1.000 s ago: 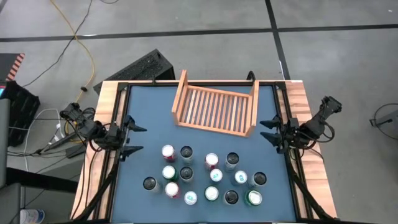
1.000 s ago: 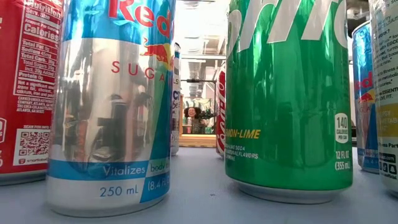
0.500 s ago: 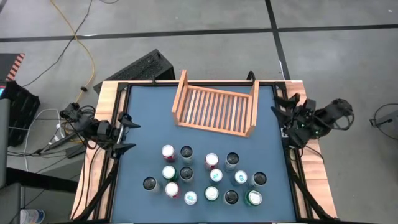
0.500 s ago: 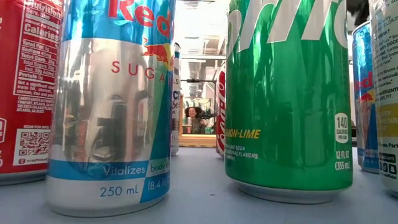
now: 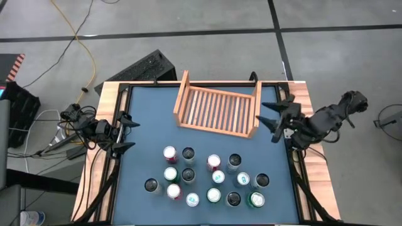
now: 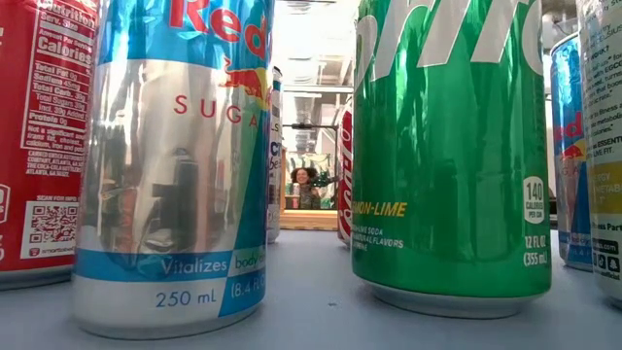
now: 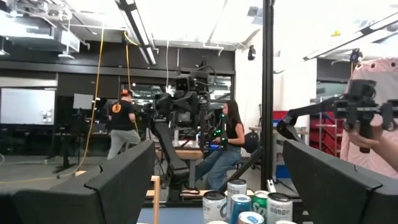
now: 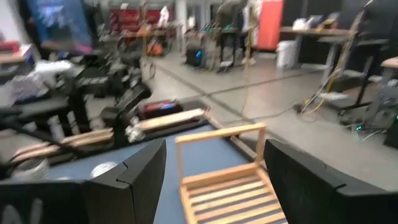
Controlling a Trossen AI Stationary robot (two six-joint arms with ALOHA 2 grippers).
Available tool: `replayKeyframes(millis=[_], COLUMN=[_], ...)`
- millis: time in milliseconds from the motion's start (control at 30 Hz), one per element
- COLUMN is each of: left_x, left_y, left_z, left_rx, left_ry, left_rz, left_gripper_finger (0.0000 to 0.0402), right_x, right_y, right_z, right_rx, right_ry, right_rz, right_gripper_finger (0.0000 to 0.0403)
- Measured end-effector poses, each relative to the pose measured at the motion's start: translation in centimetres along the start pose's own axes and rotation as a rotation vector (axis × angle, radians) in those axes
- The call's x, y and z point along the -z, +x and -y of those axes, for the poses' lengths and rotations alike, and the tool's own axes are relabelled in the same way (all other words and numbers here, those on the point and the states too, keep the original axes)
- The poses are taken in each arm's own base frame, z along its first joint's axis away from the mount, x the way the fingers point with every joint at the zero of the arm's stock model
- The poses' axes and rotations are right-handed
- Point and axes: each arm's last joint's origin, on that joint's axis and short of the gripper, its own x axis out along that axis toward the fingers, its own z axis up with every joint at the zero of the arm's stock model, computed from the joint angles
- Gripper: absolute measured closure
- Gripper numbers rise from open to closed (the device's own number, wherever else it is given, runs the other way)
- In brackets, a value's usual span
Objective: Place canned beverage on shelf
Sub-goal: Put the white blue soda can on the shelf
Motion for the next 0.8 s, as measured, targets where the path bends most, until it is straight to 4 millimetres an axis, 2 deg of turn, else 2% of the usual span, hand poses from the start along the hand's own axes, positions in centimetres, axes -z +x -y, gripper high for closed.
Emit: replayKeyframes(millis=[200,433,600,800], left_x=[-0.2,0.5,1.4,1.2], left_y=[0.0,0.0,-0.2,-0.2], left_z=[0.0,0.2,0.8,1.0], left_rx=[-0.005,0.053,0.21,0.295], left_ry=[-0.078,-0.047,-0.04,-0.032], left_rz=[0.016,-0.041,-0.114,-0.084], left_gripper_finger=[0.006,0.006,0.006,0.006], right_x=[-1.4,-1.9,-1.3,0.0], right_y=[1.3,2.3,2.8,3.4], right_z=[-2.6,-4.5,-4.9,-4.2], right_rx=[-0.083,-0.141,-0.125,-0.08], right_ry=[-0.031,-0.086,-0.078,0.017], right_rz=[-0.061,-0.121,-0.161,-0.279], right_gripper_finger=[0.0122,0.0122,0.0122,0.0122])
